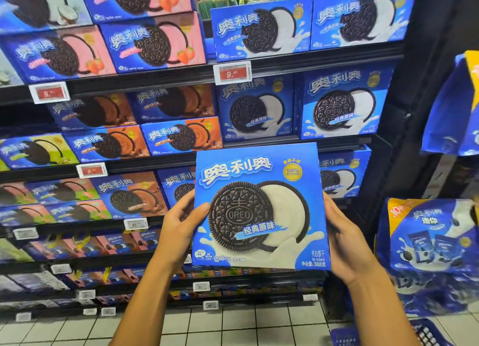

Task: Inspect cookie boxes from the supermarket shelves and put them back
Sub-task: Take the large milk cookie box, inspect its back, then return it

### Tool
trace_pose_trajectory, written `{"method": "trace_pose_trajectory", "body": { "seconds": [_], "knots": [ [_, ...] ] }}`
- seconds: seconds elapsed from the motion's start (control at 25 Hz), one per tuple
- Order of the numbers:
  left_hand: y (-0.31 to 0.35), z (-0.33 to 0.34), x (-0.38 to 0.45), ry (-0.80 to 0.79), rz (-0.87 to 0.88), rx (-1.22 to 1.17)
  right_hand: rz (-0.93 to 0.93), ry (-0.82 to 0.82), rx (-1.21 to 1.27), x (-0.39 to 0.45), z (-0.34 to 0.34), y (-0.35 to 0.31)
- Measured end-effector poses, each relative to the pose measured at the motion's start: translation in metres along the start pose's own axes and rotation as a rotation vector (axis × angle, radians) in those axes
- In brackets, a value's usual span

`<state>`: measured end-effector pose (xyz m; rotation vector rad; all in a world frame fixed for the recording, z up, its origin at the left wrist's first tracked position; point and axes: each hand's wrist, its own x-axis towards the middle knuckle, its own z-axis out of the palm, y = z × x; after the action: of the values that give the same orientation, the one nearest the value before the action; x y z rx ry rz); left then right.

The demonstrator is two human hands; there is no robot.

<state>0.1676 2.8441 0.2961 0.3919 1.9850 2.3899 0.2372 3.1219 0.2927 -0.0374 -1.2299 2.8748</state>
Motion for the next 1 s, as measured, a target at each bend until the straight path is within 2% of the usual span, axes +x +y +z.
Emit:
{"method": "trace_pose_trajectory", "body": {
  "seconds": [0.2,0.24,0.36,0.4,0.48,0.56,0.68,0.8,0.88,1.0],
  "knots": [
    [0.002,0.004,-0.004,-0.010,-0.032,-0.016,-0.056,0.027,0.001,0.003,0.003,0.004],
    [0.004,0.006,-0.003,0.020,-0.032,0.008,-0.069,0.027,0.005,0.004,0.004,0.004],
    [0.016,0.020,-0.003,0.269,0.060,0.310,-0.122,0.019,-0.045,0.006,0.009,0.006],
    [0.021,0.029,-0.006,0.272,0.106,0.326,-0.154,0.028,-0.097,0.009,0.013,0.007],
    [0.025,0.056,-0.016,0.070,0.116,0.228,-0.220,0.053,-0.237,0.014,0.025,0.013],
    [0.021,0.081,-0.022,-0.110,0.005,0.169,-0.278,0.067,-0.344,0.016,0.039,0.021],
    [0.022,0.094,-0.014,-0.116,-0.076,0.166,-0.340,0.010,-0.438,0.014,0.057,0.033],
    [0.022,0.088,-0.005,-0.120,-0.017,0.058,-0.336,-0.101,-0.514,0.016,0.067,0.040],
    [0.022,0.075,-0.002,-0.096,-0.035,-0.062,-0.324,-0.116,-0.555,0.017,0.067,0.042],
    [0.014,0.051,0.003,-0.045,-0.173,-0.320,-0.269,-0.134,-0.612,0.018,0.063,0.041]
  ]
}}
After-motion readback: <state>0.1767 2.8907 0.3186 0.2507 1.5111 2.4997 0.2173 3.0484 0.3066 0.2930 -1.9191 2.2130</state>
